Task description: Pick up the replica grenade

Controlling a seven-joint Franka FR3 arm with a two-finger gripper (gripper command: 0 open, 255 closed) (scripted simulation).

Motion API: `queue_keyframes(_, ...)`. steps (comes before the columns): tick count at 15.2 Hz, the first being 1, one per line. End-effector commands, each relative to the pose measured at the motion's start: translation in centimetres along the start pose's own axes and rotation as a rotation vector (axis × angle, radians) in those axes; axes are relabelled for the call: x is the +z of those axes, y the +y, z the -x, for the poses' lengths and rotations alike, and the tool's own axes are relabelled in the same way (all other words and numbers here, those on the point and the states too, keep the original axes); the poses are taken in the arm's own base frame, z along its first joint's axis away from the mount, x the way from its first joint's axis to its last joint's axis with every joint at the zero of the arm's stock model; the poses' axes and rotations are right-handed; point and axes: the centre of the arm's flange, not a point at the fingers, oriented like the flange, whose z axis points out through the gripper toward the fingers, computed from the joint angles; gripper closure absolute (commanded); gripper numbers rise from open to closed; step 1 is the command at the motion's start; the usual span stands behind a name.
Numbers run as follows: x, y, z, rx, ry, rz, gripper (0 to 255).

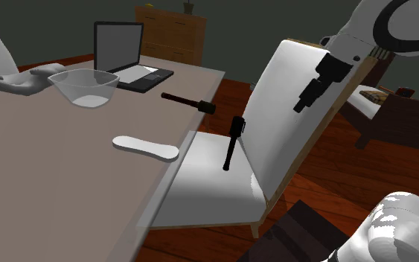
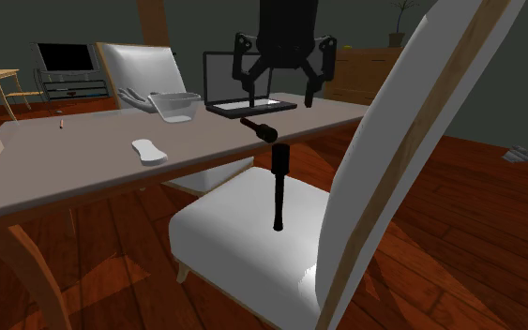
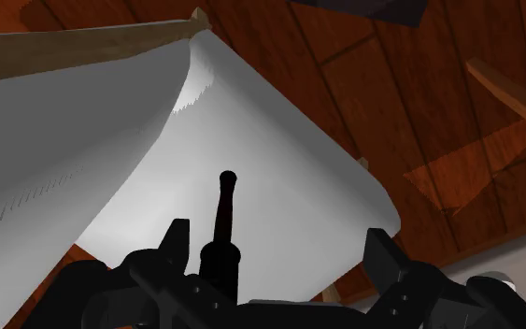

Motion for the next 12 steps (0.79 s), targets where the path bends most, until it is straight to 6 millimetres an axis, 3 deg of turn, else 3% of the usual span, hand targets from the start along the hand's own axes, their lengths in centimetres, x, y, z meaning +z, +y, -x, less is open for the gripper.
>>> queue_keyframes(1, 0.0, 0.0, 0.0, 0.0, 0.0, 0.0, 0)
queue_keyframes(12, 10.4, 2.9, -10.4, 0.02, -0.037, -0.025, 0)
